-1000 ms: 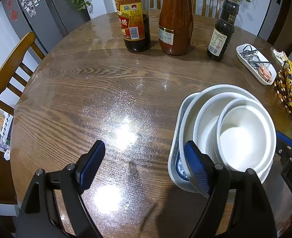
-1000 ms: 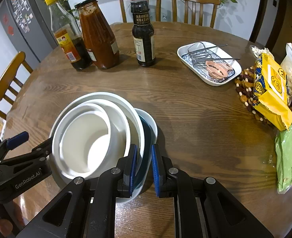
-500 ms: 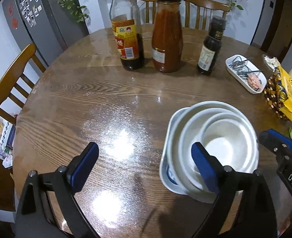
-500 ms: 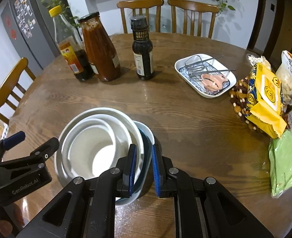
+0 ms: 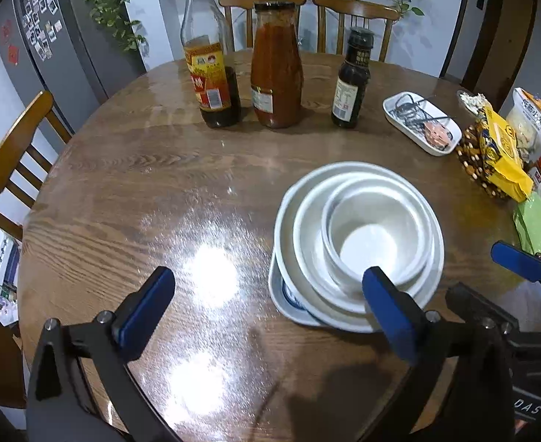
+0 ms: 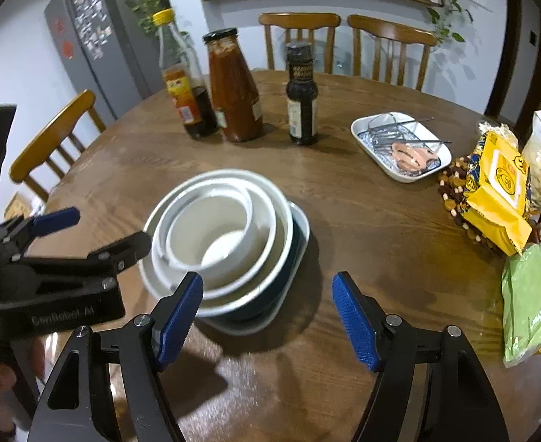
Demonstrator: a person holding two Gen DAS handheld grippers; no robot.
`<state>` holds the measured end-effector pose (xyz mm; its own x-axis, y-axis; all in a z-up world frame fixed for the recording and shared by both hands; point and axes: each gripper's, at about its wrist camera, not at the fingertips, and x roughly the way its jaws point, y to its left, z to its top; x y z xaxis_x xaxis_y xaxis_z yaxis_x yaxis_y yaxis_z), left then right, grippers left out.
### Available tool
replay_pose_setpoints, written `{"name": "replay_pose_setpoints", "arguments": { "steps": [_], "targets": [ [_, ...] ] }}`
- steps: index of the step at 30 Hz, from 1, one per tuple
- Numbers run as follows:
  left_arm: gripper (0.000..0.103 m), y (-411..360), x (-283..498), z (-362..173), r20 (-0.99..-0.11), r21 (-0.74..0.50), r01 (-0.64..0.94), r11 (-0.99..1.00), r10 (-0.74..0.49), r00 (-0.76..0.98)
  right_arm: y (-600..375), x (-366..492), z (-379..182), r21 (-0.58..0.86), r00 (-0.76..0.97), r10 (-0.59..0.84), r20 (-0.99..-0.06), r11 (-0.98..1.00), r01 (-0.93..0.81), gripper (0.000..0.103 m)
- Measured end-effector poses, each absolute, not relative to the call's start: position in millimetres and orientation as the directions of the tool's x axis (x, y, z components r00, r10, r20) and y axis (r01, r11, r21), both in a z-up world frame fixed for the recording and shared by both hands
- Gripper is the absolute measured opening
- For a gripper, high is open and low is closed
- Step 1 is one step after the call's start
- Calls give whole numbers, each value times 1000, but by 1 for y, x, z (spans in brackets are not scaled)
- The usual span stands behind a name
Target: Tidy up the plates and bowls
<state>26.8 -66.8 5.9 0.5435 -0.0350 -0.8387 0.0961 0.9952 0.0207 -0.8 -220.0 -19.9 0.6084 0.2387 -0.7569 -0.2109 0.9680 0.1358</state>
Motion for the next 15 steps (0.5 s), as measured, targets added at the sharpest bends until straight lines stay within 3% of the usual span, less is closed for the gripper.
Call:
{"name": "replay_pose_setpoints", "arguments": {
  "steps": [5,10,15],
  "targets": [
    [102,-67,22,0,-857,39,82,996,-9,515,-221,-12,-28,116,602,243,-761,963,-243,80],
    [102,-65,16,-3,-870,-1,89,996,-45,491,-223,-21,-38,145,588,278,-759,954,-264,80],
    [102,-70,14,-8,-878,50,96,994,-2,479,-216,-26,-42,126,585,278,-762,950,-287,80]
  ]
}}
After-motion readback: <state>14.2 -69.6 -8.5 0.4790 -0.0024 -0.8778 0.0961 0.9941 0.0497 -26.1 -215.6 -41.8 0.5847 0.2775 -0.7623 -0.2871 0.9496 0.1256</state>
